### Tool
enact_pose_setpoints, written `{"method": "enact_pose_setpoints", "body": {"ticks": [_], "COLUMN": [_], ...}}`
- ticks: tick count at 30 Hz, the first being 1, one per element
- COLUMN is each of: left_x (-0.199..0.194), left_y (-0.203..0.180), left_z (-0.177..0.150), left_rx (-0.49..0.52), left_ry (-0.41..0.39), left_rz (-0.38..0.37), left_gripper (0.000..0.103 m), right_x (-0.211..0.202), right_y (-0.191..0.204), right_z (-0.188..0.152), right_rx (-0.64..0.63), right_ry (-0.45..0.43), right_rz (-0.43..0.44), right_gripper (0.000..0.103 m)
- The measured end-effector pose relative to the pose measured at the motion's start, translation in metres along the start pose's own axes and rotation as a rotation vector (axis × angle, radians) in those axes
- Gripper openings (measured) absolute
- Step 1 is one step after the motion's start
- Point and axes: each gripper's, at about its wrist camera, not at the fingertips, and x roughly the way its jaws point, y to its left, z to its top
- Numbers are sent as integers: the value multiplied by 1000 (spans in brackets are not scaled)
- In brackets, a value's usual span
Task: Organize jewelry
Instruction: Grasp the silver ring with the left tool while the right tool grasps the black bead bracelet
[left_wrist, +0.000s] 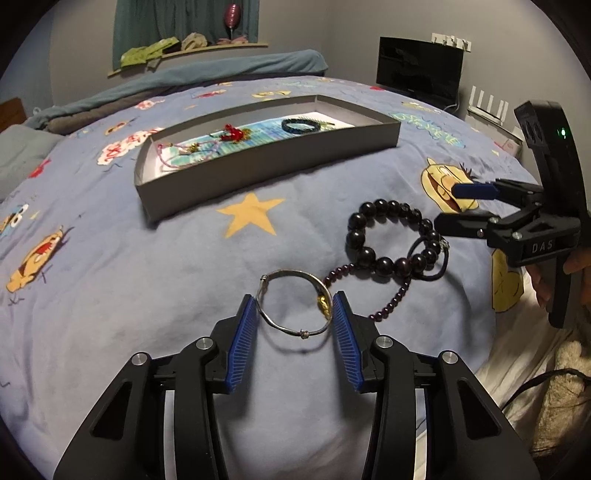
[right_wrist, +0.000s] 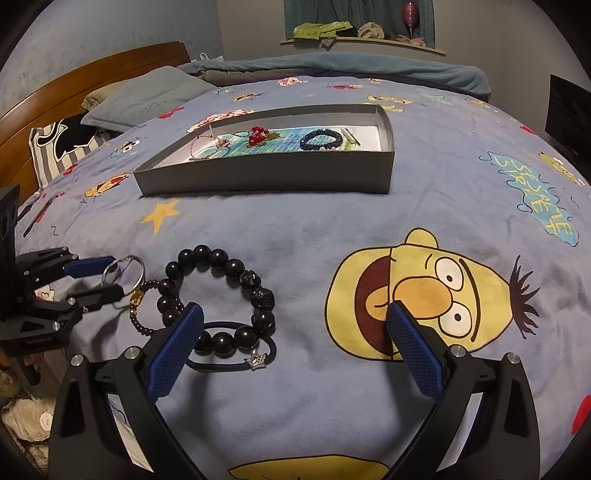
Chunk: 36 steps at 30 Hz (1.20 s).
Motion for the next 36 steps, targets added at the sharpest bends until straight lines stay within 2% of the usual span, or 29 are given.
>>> {"method": "enact_pose_setpoints", "body": {"ticks": [1,3,6,8,10,14,16,20,25,27,31,33,36], "left_x": [1,4,10,8,7,6,6,8,16,16,15,15,14], "left_y": [3,8,9,9,9,5,4,-7,-16,-14,-12,-11,-8], "left_z": [1,0,-4,-6,-6,-7,-6,-4,-5,-4,-5,-5,-4], "left_rx": [-4,-15,-4,-11,-8,5,-8,-5,13,7,4,3,-8], "left_ry": [10,29,60,51,40,33,26,25,33,32,28,27,25], "left_rz": [-3,-17,0,-2,-3,-13,-40,-89,-73,-79,-85,-88,-94], "left_gripper": [8,8,8,11,28,37,46,47,47,47,47,47,46], "right_x": [1,2,4,4,3,3,3,3,7,9,14,16,20], "right_y": [0,1,4,5,6,6,5,4,10,12,16,17,19], "right_z": [0,0,0,0,-1,-1,-1,0,1,2,4,5,5], "right_rx": [-1,0,-2,-7,-10,-5,-2,1,-22,-33,-59,-72,-102], "right_ry": [2,3,9,8,8,8,8,9,16,18,26,30,42], "right_rz": [-1,-1,5,6,6,6,5,10,23,22,0,-5,-46], "right_gripper": [98,98,98,98,98,98,98,98,97,84,70,56,44]}}
